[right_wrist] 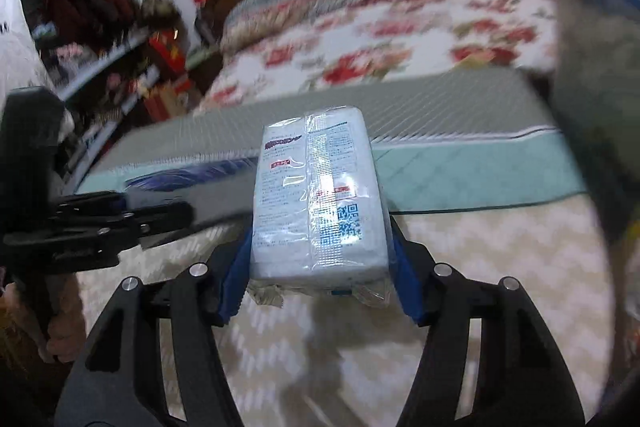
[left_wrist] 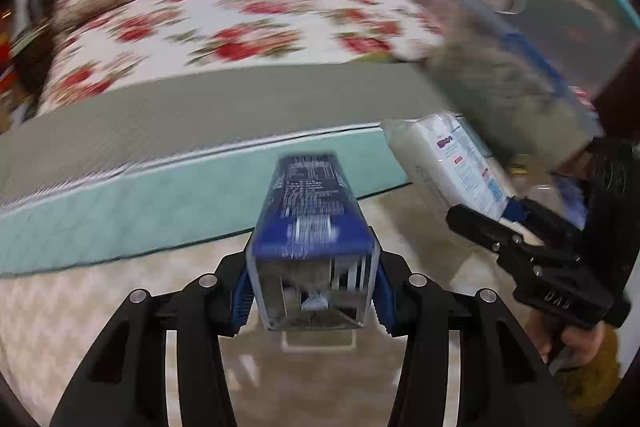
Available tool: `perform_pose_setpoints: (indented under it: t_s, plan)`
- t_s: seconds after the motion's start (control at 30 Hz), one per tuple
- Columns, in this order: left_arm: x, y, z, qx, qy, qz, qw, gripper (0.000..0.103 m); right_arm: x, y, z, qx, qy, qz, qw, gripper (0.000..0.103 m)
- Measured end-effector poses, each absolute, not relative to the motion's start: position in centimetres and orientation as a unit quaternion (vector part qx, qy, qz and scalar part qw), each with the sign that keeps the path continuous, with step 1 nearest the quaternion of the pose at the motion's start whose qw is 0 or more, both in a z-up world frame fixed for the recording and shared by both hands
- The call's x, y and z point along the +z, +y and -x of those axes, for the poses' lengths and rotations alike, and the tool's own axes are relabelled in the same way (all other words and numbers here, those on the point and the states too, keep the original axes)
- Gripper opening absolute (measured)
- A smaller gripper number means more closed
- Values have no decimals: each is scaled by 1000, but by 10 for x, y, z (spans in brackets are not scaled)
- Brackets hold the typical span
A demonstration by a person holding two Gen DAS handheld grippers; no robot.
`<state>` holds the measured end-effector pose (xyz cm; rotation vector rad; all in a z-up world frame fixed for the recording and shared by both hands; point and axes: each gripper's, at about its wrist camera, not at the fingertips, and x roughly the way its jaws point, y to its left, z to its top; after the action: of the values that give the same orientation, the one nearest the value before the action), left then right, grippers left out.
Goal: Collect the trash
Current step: 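Carry the carton and packet to the wastebasket and drop them in with both tools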
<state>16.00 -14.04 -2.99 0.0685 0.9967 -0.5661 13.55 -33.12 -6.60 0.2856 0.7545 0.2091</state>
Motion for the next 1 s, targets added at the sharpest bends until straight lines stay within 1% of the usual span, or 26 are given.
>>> perform_pose_setpoints:
  t_s: [0.13, 0.27, 0.43, 0.53, 0.67, 0.8, 0.9, 0.93, 1.0]
  plan:
    - [-6, -211, -137, -342, 448, -55, 824, 46, -45, -393, -74, 39, 312, -150, 937, 62]
    - [9, -296, -113, -414, 440, -70, 794, 46, -39, -462, -20, -41, 281, -187, 940, 63]
    - [8, -400, -83, -467, 421, -113, 769, 46, -57, -551, 31, -136, 269, -254, 919, 63]
    - [4, -453, -69, -480, 401, -138, 768, 46, -74, -579, 38, -161, 275, -271, 908, 63]
    - [-4, -492, -70, -487, 400, -154, 761, 46, -105, -607, 38, -180, 296, -290, 892, 64]
    - [-17, -515, -71, -487, 409, -169, 753, 46, -120, -623, 42, -178, 306, -305, 884, 65]
    - [-28, -523, -69, -493, 422, -173, 741, 46, -121, -622, 43, -179, 309, -291, 887, 68]
    - [-34, -526, -67, -495, 428, -179, 735, 46, -121, -619, 41, -180, 312, -286, 888, 69]
    - [-51, -534, -65, -496, 447, -192, 720, 46, -124, -617, 39, -184, 317, -278, 888, 80]
